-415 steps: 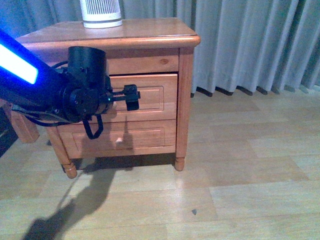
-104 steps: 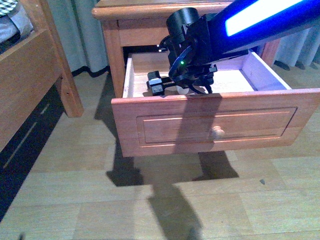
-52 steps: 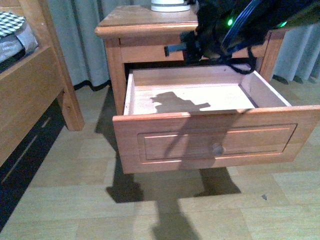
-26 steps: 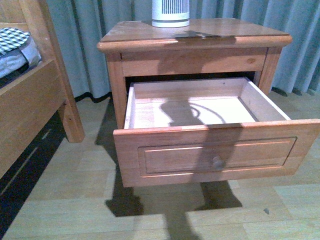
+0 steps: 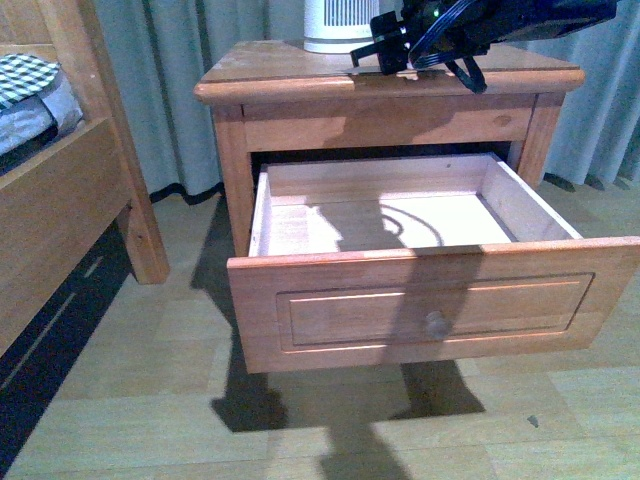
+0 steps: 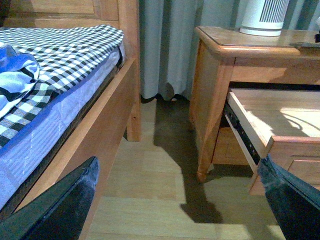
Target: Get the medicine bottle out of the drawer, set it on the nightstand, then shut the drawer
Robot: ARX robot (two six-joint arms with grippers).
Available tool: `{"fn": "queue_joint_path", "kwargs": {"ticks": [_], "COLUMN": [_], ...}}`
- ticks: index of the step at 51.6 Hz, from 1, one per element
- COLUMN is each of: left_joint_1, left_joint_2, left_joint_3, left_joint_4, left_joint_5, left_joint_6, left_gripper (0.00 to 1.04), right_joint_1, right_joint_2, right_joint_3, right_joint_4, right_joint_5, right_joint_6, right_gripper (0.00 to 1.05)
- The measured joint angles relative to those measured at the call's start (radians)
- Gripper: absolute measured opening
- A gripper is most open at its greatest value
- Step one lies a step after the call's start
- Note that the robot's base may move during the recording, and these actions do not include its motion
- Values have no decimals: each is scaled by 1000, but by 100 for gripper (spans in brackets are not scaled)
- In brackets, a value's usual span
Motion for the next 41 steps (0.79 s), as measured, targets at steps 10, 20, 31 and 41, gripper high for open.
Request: {"fn": "queue_joint_path", "kwargs": {"ticks": [10, 20, 31, 41], "left_joint_1": [0, 0, 0, 0], "left_joint_2": [0, 0, 0, 0], "left_joint_3": [0, 0, 0, 0], "left_joint_4": [0, 0, 0, 0], "left_joint_5": [0, 0, 0, 0], "left_joint_6": [0, 0, 0, 0], "left_gripper": [98, 98, 98, 98], "right_joint_1": [2, 32, 123, 167], "right_joint_2": [-29, -356, -846, -890], "right_joint_3": [-53, -414, -999, -1293], "right_joint_4": [95, 185, -28, -80], "right_joint_5": [5, -67, -220, -265], "right_joint_6": [47, 153, 322, 393], "right_gripper": [82, 98, 55, 24]}}
